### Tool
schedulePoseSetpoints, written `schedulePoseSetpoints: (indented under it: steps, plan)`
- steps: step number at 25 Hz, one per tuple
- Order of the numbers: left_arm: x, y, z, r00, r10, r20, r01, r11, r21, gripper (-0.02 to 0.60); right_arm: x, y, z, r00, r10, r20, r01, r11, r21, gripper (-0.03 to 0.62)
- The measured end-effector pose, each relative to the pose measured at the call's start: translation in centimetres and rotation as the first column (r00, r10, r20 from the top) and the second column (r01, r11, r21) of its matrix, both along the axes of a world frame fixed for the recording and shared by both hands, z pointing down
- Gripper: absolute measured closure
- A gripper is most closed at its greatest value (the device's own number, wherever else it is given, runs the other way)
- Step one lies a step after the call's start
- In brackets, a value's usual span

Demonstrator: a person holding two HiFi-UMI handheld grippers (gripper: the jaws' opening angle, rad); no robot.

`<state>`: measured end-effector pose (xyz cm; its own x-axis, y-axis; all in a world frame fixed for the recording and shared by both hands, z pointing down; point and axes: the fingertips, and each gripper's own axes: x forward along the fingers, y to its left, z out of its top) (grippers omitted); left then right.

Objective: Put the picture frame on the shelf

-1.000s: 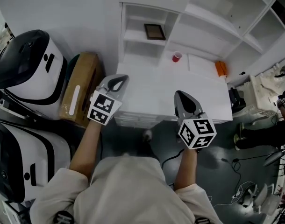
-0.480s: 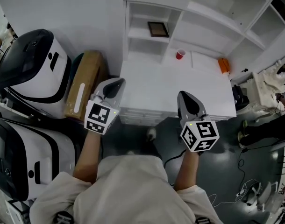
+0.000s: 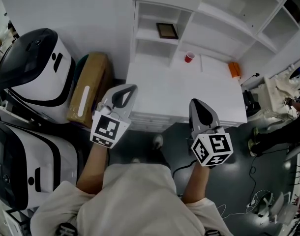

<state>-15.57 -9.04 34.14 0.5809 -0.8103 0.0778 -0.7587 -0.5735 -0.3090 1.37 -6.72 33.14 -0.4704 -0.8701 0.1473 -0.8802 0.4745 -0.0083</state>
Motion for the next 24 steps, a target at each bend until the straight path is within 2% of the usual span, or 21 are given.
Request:
schedulePoseSetpoints:
  steps: [8,24]
  plan:
    - [1.4,1.5,-0.4,1.000,0.027,0.001,-0.027,1.000,0.012,0.578,-0.3,1.1,0.1,1.000,-0.024,-0.002,0.024,1.000,0.000,0.589]
    - [0.7,2.9,0.4,0.999,0.023,0.025,-0.023,1.000,-0.001,0.578,-1.7,2.3,1.2,0.999,-0.051,-0.001,0.051,0.999,-0.018,0.589]
